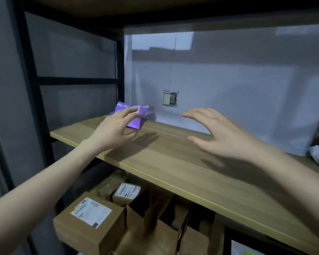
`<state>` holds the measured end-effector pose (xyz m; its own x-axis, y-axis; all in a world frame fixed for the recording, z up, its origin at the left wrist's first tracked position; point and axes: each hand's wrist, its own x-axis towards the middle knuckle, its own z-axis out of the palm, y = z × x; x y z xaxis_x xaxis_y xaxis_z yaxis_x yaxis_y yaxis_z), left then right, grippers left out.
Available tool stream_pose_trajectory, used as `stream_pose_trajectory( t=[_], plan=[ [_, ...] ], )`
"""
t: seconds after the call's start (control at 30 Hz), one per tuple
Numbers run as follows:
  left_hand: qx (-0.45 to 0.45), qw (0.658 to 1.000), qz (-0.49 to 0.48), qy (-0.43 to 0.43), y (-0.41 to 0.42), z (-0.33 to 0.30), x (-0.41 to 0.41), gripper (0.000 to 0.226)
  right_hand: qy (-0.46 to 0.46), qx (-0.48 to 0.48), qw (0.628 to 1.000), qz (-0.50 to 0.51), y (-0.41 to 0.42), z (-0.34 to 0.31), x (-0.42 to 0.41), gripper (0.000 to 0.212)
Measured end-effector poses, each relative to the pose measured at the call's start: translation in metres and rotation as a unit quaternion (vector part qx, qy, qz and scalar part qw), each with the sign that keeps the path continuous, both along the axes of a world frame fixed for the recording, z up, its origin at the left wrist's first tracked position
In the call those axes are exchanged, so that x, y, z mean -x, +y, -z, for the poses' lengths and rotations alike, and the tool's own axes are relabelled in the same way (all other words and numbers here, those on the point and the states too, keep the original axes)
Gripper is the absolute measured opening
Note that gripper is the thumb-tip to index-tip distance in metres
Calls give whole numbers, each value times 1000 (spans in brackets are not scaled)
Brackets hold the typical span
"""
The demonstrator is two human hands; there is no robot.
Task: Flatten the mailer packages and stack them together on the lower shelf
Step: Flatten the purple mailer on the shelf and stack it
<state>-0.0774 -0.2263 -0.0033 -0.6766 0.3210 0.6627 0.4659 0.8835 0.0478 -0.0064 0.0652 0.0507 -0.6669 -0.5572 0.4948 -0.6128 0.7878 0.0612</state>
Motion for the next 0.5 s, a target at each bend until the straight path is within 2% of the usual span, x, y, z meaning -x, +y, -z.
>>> stream_pose_trajectory(
  t=[0.1, 0.23, 0.4, 0.5],
  plan=[
    [28, 998, -36, -45, -14, -6, 44, 48, -7, -11, 1000, 8, -13, -4, 34, 51],
    [119, 983, -82, -115, -17, -5, 95, 44, -24, -31, 999, 16, -23, 0, 69, 53],
    [231, 963, -83, -110, -8, 4, 132, 38, -30, -34, 999, 11, -27, 6, 94, 51],
    [229, 967, -70, -84, -1, 9, 144, 28, -32, -31, 999, 9, -24, 8, 99, 49]
  ],
)
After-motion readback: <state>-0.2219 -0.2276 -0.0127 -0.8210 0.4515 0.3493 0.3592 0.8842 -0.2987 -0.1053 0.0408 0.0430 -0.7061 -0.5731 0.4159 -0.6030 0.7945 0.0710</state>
